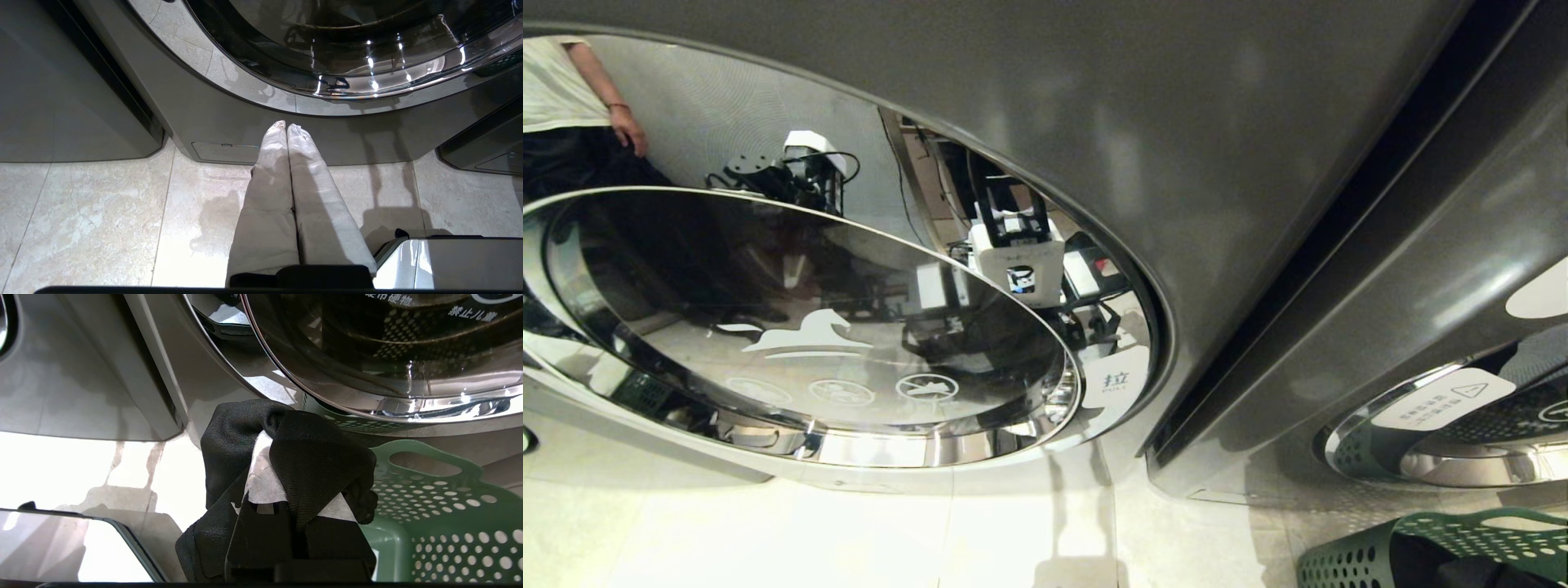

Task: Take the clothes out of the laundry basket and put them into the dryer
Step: Take the clothes out of the basket

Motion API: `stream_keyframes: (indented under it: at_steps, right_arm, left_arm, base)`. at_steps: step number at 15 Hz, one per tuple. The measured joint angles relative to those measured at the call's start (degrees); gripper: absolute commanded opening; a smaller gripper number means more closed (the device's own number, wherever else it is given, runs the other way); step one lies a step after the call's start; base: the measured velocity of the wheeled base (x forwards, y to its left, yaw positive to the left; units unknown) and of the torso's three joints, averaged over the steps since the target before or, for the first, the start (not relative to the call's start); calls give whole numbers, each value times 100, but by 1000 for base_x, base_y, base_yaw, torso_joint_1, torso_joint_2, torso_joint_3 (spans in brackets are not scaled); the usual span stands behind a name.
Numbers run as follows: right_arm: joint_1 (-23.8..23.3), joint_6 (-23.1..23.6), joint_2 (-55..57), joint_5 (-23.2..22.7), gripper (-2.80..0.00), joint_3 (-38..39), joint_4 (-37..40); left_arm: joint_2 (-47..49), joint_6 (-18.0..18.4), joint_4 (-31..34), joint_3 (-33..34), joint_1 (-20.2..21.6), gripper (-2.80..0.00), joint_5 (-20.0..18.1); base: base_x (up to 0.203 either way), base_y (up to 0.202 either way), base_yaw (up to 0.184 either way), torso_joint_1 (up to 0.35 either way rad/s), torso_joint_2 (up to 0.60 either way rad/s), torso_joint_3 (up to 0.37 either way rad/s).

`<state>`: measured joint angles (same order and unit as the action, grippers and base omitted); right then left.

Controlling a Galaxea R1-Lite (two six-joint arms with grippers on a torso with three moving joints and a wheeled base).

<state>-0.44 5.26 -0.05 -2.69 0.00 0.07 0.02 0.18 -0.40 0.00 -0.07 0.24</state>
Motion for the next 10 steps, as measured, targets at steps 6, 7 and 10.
stream_keyframes:
  at_steps: [6, 7, 10]
  right_arm:
    - [0, -82, 0, 9, -280, 0, -2]
    - [0, -82, 0, 9, -280, 0, 0]
    - [0, -83, 0, 9, -280, 0, -1]
  left_arm:
    - [0, -11, 0, 0, 0, -280, -2]
    - [0, -9, 5, 0, 0, -280, -2]
    - [0, -15, 8, 0, 0, -280, -1]
  base:
    - [0, 0, 0, 0, 0, 0]
    - [0, 0, 0, 2, 3, 36]
    - [0, 0, 0, 4, 3, 163]
